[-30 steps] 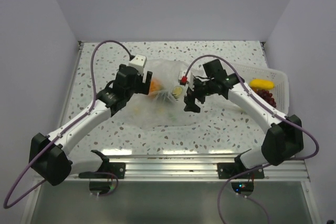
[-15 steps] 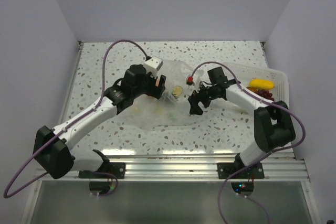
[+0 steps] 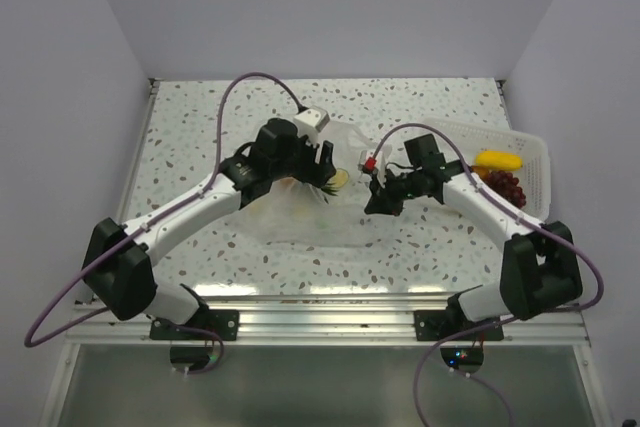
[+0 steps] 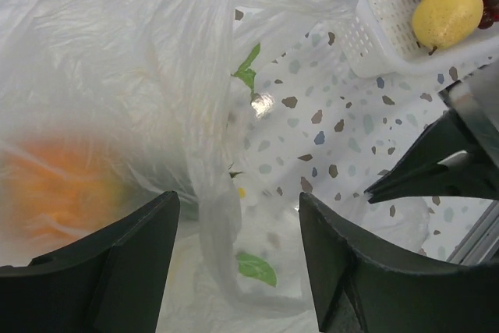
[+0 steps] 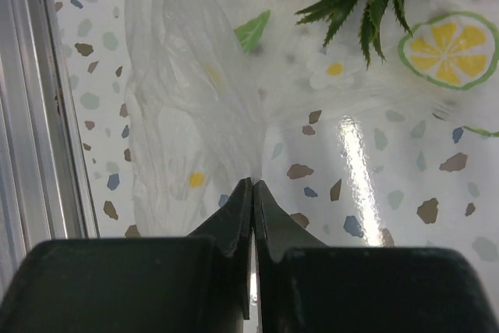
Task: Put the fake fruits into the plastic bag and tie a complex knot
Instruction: Pick up the fake fruit from the bin.
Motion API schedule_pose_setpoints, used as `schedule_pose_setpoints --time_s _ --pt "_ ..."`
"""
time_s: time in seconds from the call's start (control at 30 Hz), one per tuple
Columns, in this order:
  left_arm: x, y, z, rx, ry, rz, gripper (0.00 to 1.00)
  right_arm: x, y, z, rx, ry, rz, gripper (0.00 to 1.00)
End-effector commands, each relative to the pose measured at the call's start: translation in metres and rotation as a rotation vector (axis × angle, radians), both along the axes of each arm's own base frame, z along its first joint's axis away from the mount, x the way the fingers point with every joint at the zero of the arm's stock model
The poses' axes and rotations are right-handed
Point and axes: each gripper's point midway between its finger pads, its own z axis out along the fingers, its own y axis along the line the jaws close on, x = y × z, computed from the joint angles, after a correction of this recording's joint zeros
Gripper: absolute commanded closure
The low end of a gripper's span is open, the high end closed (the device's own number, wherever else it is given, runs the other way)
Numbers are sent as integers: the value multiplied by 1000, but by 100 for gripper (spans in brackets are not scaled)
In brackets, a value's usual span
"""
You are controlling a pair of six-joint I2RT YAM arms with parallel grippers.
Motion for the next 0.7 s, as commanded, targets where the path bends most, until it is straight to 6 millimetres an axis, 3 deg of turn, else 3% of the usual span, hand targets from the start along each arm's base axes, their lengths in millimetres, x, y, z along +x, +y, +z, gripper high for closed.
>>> schedule_pose_setpoints --time_s 0.0,0.03,0.07,0.13,0.17,0.27,0.37,0.53,0.57,0.6,0.63,0.67 --pt "7 -22 15 -83 -6 -7 33 -17 2 15 37 -76 106 100" --pt "10 -20 11 -73 0 16 37 -19 2 17 40 -87 118 100" --pt "14 -17 6 -57 7 39 50 -21 2 22 41 -128 139 100" --pt "26 -14 9 -37 -20 84 65 -26 2 23 38 -184 187 100" --pt "35 -12 19 -43 -51 116 80 -32 2 30 40 -227 207 100" --pt "56 -9 40 -64 -105 167 100 -51 8 25 16 -322 319 100" --pt "73 -8 47 -69 -123 204 100 -76 24 25 26 -399 449 100" --pt "75 -11 49 -75 -122 200 100 -101 32 6 -16 -437 619 100" --pt "73 -11 47 -77 -116 193 100 -100 33 6 -24 -447 625 80" --pt "72 -11 48 -76 -119 184 100 -95 34 9 -37 -455 602 65" --pt "71 -11 49 -75 -121 181 100 -87 38 14 -34 -431 527 57" --pt "69 -10 47 -72 -122 174 100 -80 38 20 -37 -433 486 40"
